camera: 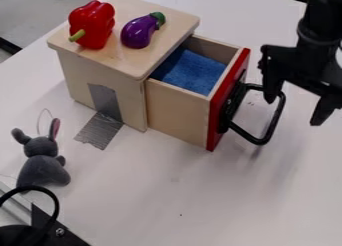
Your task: Close the draw
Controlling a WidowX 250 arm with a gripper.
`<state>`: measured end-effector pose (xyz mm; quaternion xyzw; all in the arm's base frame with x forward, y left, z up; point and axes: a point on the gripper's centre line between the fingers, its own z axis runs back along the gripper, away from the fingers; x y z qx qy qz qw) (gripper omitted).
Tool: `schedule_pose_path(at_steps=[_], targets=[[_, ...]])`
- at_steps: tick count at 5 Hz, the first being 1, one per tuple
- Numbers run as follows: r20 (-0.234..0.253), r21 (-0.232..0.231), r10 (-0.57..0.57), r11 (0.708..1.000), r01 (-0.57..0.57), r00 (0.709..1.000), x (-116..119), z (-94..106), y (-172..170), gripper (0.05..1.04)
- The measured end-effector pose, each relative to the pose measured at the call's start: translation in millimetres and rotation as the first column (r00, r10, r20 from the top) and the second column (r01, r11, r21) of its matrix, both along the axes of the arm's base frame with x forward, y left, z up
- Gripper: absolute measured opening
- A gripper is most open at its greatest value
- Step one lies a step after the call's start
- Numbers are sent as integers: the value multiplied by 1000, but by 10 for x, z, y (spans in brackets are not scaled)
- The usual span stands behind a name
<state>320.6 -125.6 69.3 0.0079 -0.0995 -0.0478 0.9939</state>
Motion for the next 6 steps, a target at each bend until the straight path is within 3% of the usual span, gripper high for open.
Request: schedule_pose_path(at_steps=[2, 3, 4, 5, 6], targets=[[-59, 46, 9, 999, -7, 998, -78, -543, 131, 964], [-80, 57, 18, 998, -13, 997, -116, -700, 208, 688], [-80, 62, 14, 998, -9, 997, -114, -703, 225, 391], [-93, 81, 42, 996, -35, 995, -121, -704, 344, 287], [-97, 97, 74, 993, -65, 993, -130, -694, 523, 271]])
